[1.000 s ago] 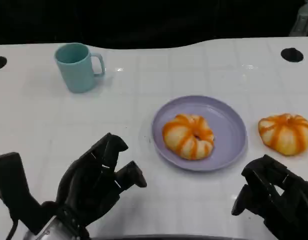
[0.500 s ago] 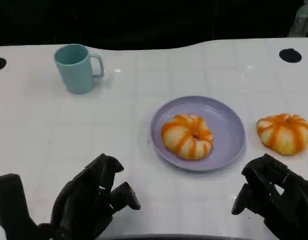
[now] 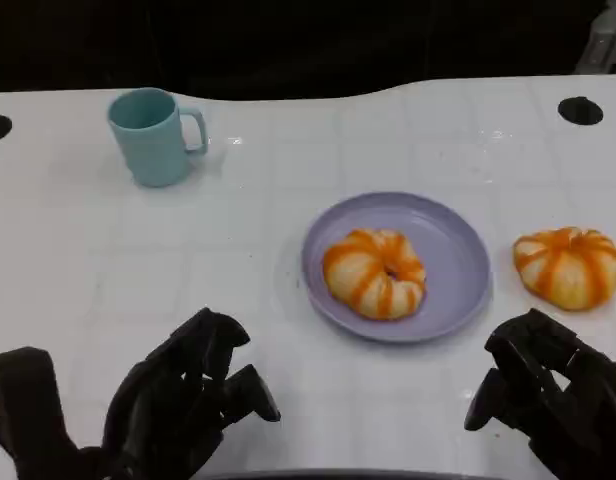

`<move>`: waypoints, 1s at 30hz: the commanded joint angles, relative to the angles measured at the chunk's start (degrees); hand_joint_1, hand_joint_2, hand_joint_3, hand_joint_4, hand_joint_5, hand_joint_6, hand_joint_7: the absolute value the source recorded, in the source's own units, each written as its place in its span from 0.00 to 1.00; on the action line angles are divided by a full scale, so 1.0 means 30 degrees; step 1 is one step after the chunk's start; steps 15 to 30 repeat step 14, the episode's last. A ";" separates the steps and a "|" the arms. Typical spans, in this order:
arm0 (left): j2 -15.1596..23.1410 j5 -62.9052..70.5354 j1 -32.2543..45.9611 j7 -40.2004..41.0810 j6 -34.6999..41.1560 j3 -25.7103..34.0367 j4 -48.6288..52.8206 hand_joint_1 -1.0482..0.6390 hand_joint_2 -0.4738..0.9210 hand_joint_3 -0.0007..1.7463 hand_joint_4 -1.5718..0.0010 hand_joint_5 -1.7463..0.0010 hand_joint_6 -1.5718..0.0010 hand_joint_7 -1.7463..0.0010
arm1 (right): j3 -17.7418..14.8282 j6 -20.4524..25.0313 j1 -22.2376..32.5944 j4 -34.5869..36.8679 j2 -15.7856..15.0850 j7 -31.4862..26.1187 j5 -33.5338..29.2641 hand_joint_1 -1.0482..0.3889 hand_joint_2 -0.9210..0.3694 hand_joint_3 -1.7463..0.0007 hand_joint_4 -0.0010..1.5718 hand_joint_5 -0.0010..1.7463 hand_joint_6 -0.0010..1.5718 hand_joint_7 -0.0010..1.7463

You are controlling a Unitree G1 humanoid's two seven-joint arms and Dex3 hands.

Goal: Grasp the bread from the table and place it into the plate.

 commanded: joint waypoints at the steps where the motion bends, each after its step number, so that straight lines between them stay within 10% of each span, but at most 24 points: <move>1: 0.0212 0.0321 -0.0226 -0.0125 -0.0602 0.0056 0.0530 0.28 1.00 0.26 0.47 0.00 0.62 0.00 | -0.0287 -0.0558 0.0122 0.0069 -0.0176 0.0249 0.0053 0.37 0.00 0.86 0.39 1.00 0.33 0.89; 30: 0.0222 0.0333 -0.0232 -0.0141 -0.0707 0.0026 0.0594 0.28 1.00 0.25 0.47 0.00 0.62 0.00 | -0.0250 -0.0656 0.0133 0.0111 -0.0205 0.0249 0.0069 0.37 0.00 0.86 0.39 1.00 0.33 0.90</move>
